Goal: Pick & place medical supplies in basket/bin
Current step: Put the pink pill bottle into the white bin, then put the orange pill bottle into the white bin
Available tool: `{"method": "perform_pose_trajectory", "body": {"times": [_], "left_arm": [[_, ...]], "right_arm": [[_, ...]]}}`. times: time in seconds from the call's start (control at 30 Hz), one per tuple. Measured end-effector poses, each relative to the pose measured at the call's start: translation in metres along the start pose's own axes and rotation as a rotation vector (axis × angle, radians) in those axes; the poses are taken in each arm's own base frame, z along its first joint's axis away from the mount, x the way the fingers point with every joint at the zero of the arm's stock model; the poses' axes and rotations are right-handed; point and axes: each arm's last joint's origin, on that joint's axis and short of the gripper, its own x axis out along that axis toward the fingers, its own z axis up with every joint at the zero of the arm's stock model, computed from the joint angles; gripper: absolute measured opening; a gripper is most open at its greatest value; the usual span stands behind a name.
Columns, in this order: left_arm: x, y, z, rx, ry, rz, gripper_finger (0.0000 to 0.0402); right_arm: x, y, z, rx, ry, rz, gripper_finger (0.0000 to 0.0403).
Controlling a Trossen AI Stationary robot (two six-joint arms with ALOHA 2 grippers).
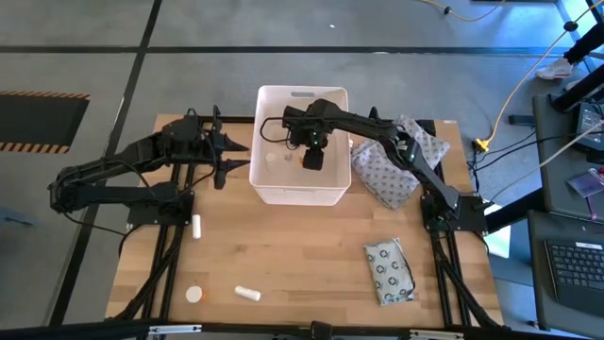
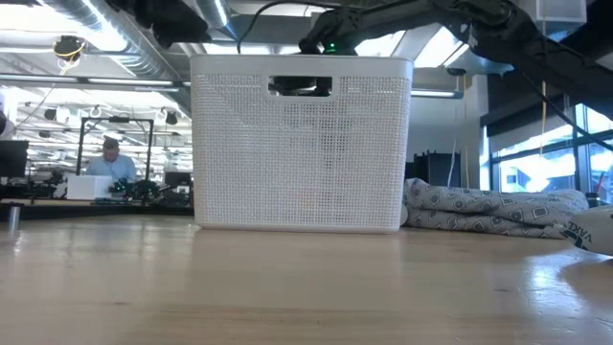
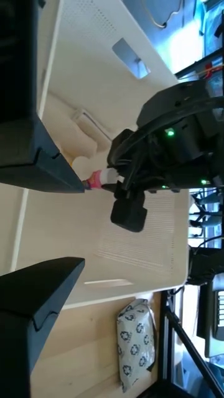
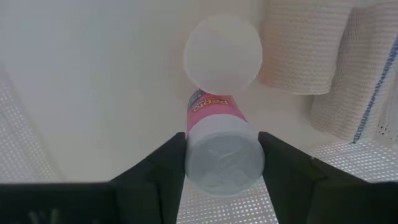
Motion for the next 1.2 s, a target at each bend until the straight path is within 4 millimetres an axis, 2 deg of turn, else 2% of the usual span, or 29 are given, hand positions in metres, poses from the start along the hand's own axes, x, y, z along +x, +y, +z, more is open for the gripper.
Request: {"method": "perform_pose_trajectory", "body": {"times": [0.2, 0.5, 0.63, 0.73, 0.93, 1.1, 1.2], "left_arm": [[0.0, 0.0, -0.002, -0.003, 0.018, -0.002, 0.0171], [0.0, 0.0, -0.002, -0.003, 0.018, -0.002, 0.0171], [0.0, 0.0, -0.001, -0.001, 0.007, -0.001, 0.0171], [0.0, 0.0, 0.001, 0.001, -0.009, 0.001, 0.0171], [0.0, 0.0, 0.002, 0.009, -0.017, 0.0, 0.0171], [0.0, -0.003, 0.002, 0.181, -0.039, -0.109, 0.0171], [-0.001, -0.005, 0.005, 0.205, -0.081, -0.178, 0.0171]], "right_arm": [[0.0, 0.0, 0.0, 0.004, 0.0, 0.0, 0.0212], [0.0, 0.0, -0.002, 0.03, 0.017, 0.003, 0.0233], [-0.01, -0.001, -0.007, 0.083, 0.041, -0.015, 0.0233], [-0.027, -0.001, -0.011, 0.116, 0.004, -0.034, 0.023], [-0.074, 0.0, -0.027, 0.202, -0.112, -0.047, 0.023], [-0.125, 0.017, -0.044, 0.193, -0.276, -0.052, 0.023], [-0.154, 0.034, -0.053, 0.159, -0.401, -0.047, 0.0229]]}}
